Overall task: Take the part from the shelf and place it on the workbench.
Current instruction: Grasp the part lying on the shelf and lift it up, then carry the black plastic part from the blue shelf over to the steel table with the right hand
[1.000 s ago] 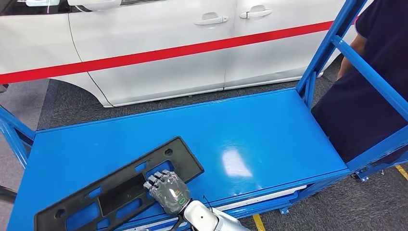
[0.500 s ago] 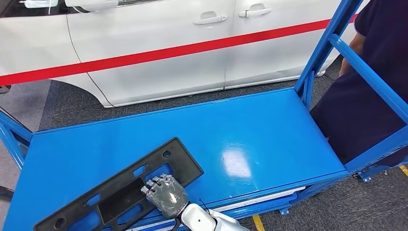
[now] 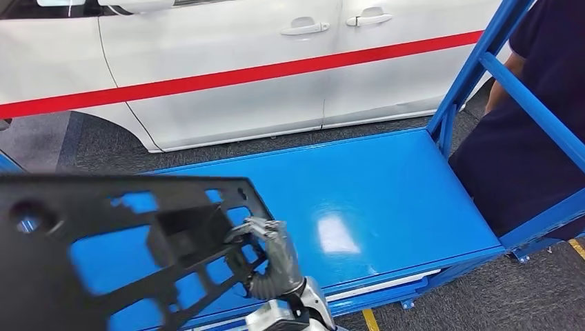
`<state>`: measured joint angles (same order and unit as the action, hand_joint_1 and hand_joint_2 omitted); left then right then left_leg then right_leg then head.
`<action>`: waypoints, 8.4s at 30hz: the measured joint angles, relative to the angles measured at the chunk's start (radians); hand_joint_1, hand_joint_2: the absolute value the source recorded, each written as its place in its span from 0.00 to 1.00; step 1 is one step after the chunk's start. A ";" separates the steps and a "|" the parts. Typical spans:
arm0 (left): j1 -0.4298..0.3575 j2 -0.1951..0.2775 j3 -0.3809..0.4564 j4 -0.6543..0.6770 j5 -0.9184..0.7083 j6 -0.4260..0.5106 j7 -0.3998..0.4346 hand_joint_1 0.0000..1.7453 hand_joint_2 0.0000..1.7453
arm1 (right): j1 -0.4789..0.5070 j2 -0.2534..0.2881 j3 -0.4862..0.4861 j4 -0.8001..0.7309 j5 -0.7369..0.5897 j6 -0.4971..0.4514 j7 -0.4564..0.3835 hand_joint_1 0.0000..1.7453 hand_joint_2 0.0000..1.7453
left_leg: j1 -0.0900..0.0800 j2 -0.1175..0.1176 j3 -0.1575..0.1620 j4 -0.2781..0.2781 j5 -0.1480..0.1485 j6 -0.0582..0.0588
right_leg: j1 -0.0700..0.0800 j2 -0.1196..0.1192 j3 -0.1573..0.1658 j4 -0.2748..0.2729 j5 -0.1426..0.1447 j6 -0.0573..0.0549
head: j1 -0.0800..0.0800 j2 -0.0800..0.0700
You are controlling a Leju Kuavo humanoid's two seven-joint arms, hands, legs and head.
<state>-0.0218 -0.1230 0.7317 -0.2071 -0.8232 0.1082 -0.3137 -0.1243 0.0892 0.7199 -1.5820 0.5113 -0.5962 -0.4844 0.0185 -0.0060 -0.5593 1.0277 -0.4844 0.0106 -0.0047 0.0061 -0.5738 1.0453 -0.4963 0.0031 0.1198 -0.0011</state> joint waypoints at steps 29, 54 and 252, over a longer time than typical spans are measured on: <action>-0.009 -0.012 0.114 0.000 -0.004 0.019 -0.003 0.00 0.00 | 0.264 -0.027 -0.200 -0.337 -0.484 0.395 -0.150 1.00 1.00 | -0.015 0.002 0.009 -0.009 -0.002 0.006 | 0.005 -0.005 -0.002 -0.015 0.020 -0.012 | -0.009 0.000; -0.012 -0.013 0.151 0.000 -0.039 0.017 0.020 0.00 0.00 | 0.334 0.016 -0.285 -0.281 -0.384 0.537 -0.216 1.00 1.00 | 0.001 0.005 -0.004 0.160 -0.123 -0.022 | -0.007 -0.009 -0.064 -0.004 0.064 -0.028 | -0.008 0.000; -0.018 -0.022 0.253 -0.002 -0.145 -0.037 0.020 0.00 0.00 | 0.431 -0.003 -0.356 -0.215 -0.437 0.457 -0.201 1.00 1.00 | 0.004 0.053 0.009 0.023 -0.034 0.019 | -0.005 -0.006 -0.147 0.230 -0.055 0.025 | 0.005 0.000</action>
<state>-0.0403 -0.1454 0.9846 -0.2087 -0.9682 0.0707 -0.2933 0.3068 0.0862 0.3639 -1.7975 0.0748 -0.1396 -0.6850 0.0220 0.0468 -0.5501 1.0505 -0.5184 0.0291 -0.0096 0.0002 -0.7212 1.2757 -0.5511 0.0285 0.1247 -0.0011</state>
